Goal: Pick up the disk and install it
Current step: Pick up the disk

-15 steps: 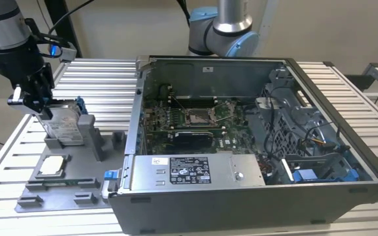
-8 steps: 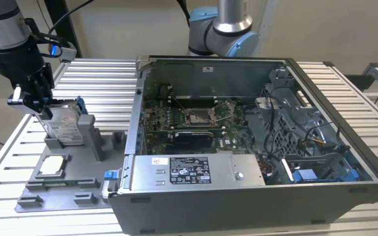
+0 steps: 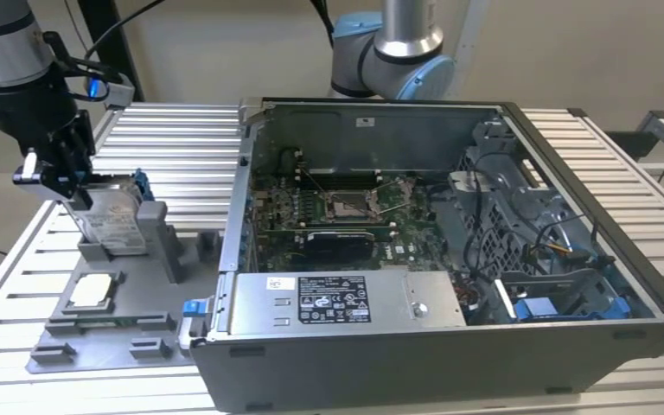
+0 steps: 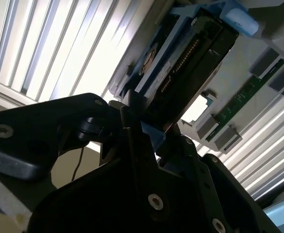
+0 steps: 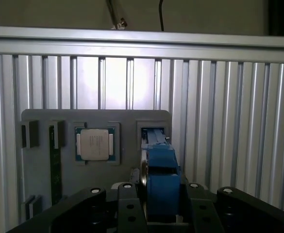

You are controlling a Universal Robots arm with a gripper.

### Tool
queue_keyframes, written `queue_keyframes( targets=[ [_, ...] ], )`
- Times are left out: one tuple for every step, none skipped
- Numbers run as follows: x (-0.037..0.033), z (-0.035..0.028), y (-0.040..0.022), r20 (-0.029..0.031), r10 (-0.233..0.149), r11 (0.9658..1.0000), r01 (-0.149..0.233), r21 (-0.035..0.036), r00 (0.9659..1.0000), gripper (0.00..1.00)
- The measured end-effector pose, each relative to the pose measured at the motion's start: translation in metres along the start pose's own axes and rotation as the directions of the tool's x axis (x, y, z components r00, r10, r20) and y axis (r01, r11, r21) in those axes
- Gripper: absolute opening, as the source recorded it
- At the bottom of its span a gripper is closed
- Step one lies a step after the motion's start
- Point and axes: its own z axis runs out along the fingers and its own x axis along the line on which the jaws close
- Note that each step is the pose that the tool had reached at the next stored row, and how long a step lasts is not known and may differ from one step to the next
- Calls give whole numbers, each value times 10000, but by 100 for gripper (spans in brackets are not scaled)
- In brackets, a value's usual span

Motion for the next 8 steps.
queue_keyframes(
  targets=[
    [0, 0, 0, 2, 0, 10000, 0, 0, 10000, 0],
    [0, 0, 0, 6, 0, 10000, 0, 0, 10000, 0],
    [0, 0, 0, 8, -1, 10000, 1, 0, 10000, 0],
    [0, -1, 0, 10, -1, 10000, 1, -1, 10000, 0],
    [0, 0, 0, 14, -1, 10000, 1, -1, 10000, 0],
    [1, 0, 0, 22, -1, 10000, 1, -1, 10000, 0],
    [0, 0, 0, 28, -1, 10000, 1, -1, 10000, 0],
    [1, -1, 0, 30, -1, 10000, 1, -2, 10000, 0]
  ],
)
